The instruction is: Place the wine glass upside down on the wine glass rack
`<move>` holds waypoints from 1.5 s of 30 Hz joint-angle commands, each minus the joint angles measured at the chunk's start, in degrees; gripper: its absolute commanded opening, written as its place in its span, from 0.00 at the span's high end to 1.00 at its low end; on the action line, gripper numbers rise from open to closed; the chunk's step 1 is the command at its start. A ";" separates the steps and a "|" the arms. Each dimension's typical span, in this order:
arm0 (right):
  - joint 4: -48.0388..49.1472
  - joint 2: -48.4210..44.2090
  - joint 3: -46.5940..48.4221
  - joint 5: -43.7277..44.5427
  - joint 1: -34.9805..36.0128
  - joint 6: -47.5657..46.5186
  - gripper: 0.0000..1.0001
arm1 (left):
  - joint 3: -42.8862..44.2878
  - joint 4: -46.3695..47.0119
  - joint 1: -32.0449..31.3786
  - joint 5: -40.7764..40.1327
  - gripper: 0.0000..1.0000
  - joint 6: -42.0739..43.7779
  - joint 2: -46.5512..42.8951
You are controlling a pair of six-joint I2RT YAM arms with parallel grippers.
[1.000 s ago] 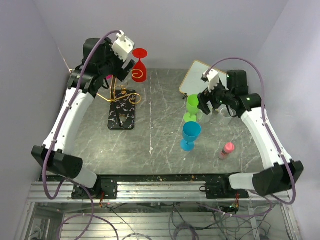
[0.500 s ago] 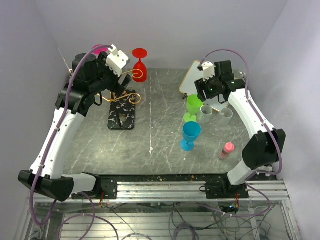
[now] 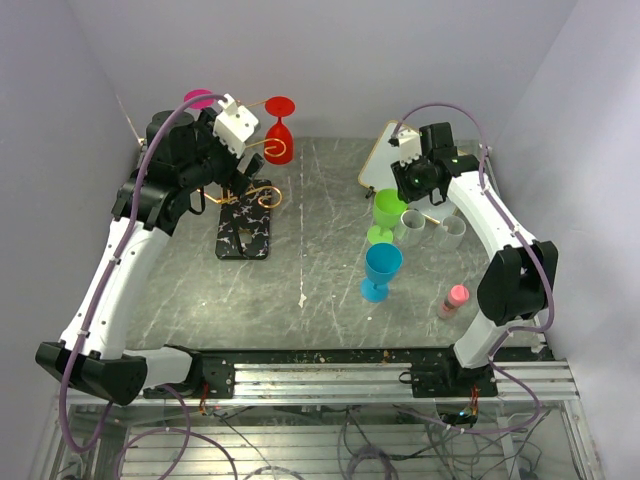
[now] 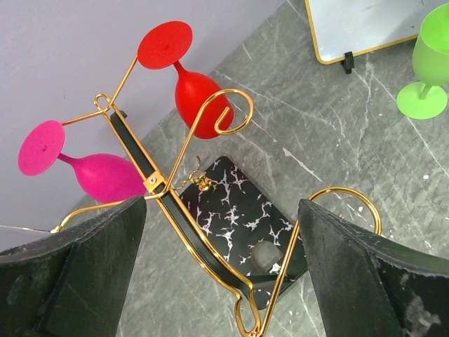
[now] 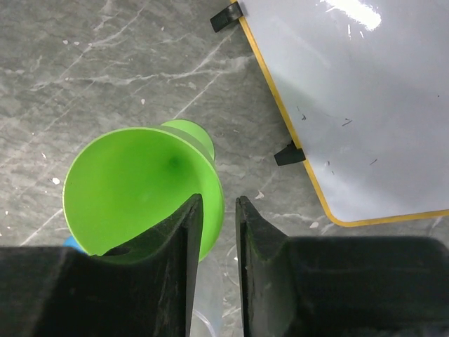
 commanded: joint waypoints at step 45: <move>13.28 -13.43 15.53 -23.57 3.85 -0.68 1.00 | -8.31 16.33 6.71 13.96 0.18 -34.38 -3.44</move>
